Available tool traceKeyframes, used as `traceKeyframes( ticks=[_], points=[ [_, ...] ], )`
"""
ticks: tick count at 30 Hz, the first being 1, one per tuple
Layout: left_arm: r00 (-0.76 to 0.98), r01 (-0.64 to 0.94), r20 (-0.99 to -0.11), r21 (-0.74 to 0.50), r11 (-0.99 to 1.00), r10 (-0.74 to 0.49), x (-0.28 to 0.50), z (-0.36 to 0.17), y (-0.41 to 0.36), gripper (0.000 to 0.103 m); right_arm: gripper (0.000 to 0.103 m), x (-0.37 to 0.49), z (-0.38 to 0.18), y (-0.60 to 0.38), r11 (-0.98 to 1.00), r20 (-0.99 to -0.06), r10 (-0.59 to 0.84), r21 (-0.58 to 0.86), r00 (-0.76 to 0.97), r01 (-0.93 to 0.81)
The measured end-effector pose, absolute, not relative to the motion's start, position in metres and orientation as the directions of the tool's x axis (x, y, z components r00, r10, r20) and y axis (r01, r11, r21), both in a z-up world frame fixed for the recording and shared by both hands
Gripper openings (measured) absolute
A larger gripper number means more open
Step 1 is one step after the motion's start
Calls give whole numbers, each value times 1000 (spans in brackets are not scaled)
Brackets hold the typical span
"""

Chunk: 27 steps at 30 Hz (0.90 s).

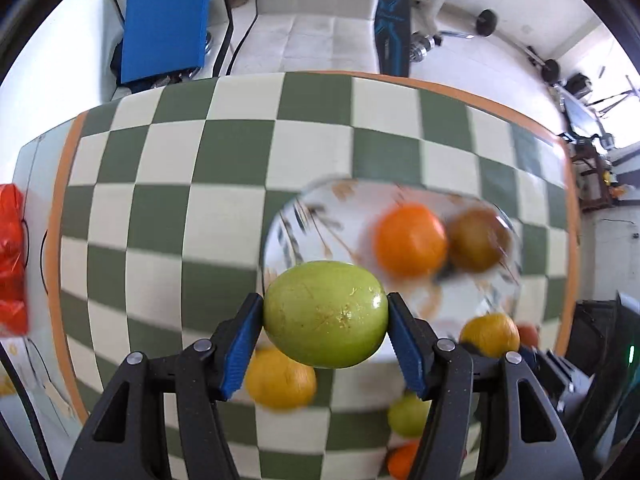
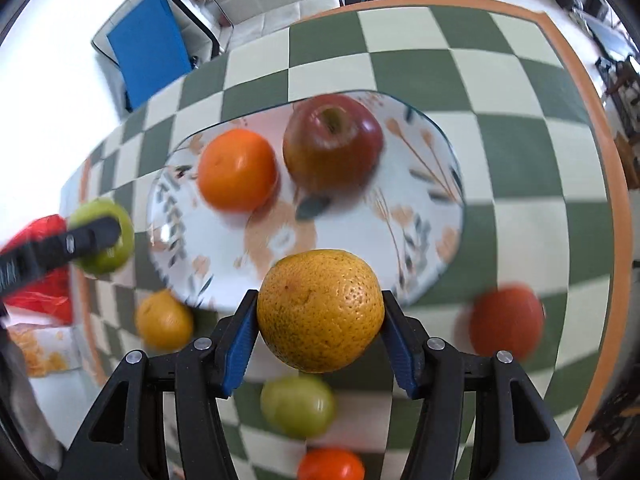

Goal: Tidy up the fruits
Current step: 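Carry the citrus and green apple onto the plate and open both grippers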

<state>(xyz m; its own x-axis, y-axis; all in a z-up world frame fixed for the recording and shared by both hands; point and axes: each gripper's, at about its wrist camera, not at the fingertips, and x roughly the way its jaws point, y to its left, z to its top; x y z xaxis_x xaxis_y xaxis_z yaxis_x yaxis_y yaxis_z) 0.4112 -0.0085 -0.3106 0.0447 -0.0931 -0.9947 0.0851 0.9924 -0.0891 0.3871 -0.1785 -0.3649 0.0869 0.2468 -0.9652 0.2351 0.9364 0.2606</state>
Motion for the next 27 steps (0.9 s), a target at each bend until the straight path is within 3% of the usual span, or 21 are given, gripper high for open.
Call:
traceKeyframes(
  ticks=[7, 17, 24, 25, 27],
  points=[
    [-55, 69, -995, -90, 993, -87, 469, -355, -17, 59, 61, 411, -397, -169, 958, -981, 189, 195, 51, 210],
    [-103, 78, -991, -88, 993, -80, 467, -374, -20, 60, 63, 415, -400, -172, 956, -977, 208, 215, 55, 201],
    [-92, 71, -993, -78, 994, -71, 467, -362, -18, 61, 86, 409, -393, -184, 947, -973, 226, 232, 55, 223],
    [-84, 73, -994, -75, 994, -69, 466, -358, -18, 64, 86, 407, -388, -186, 945, -972, 226, 235, 63, 226],
    [-56, 81, -997, -61, 995, -56, 461, -347, -16, 83, 89, 403, -380, -191, 947, -974, 213, 224, 72, 228]
  ],
)
